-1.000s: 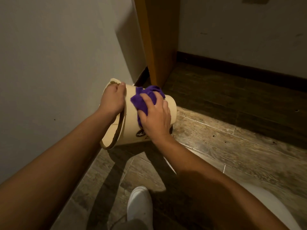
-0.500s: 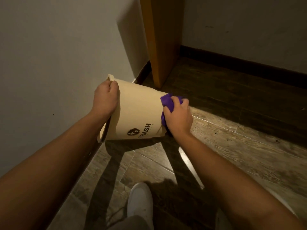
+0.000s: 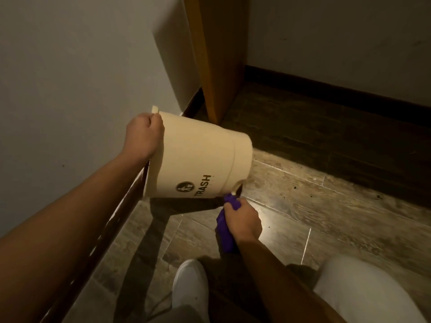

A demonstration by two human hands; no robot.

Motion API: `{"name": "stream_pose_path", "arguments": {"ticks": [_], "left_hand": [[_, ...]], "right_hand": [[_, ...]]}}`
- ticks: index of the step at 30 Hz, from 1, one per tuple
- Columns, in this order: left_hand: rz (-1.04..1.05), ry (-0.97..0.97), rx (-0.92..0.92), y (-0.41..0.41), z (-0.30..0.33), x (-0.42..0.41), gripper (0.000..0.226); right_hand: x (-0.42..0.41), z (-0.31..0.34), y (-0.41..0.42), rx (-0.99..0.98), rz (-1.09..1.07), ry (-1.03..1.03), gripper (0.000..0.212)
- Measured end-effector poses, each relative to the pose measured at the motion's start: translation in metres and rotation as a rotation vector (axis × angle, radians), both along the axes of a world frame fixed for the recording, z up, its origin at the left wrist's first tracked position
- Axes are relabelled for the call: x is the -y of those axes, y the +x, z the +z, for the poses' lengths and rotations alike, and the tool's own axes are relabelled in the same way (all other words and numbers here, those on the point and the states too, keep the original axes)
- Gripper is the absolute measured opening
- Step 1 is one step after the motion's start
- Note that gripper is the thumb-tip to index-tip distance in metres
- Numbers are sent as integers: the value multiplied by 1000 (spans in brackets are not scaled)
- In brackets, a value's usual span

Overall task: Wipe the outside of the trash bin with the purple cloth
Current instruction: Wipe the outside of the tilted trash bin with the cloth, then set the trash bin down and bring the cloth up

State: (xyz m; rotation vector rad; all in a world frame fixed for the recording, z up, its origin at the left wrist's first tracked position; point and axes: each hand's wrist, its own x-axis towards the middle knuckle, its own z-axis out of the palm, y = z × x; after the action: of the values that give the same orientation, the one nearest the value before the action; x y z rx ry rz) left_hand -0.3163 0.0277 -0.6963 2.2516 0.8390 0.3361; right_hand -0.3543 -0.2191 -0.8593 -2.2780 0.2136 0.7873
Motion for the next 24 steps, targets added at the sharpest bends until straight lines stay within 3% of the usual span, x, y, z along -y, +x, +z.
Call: {"name": "stream_pose_path", "arguments": {"ticks": [5, 9, 12, 15, 19, 24], "left_hand": [[-180, 298, -19, 17, 17, 12, 28], [-327, 469, -45, 25, 13, 38, 28], [-406, 586, -26, 25, 7, 54, 30], [-530, 689, -7, 19, -4, 72, 30], [-654, 693, -2, 15, -15, 84, 32], [-601, 513, 16, 8, -13, 76, 45]], "right_hand": [[16, 57, 59, -68, 82, 48, 40], [15, 119, 119, 90, 101, 119, 47], [3, 153, 151, 248, -19, 149, 35], [-7, 174, 170, 224, -1, 191, 52], [-25, 178, 175, 149, 219, 93, 63], [-28, 162, 177, 192, 249, -6, 38]]}}
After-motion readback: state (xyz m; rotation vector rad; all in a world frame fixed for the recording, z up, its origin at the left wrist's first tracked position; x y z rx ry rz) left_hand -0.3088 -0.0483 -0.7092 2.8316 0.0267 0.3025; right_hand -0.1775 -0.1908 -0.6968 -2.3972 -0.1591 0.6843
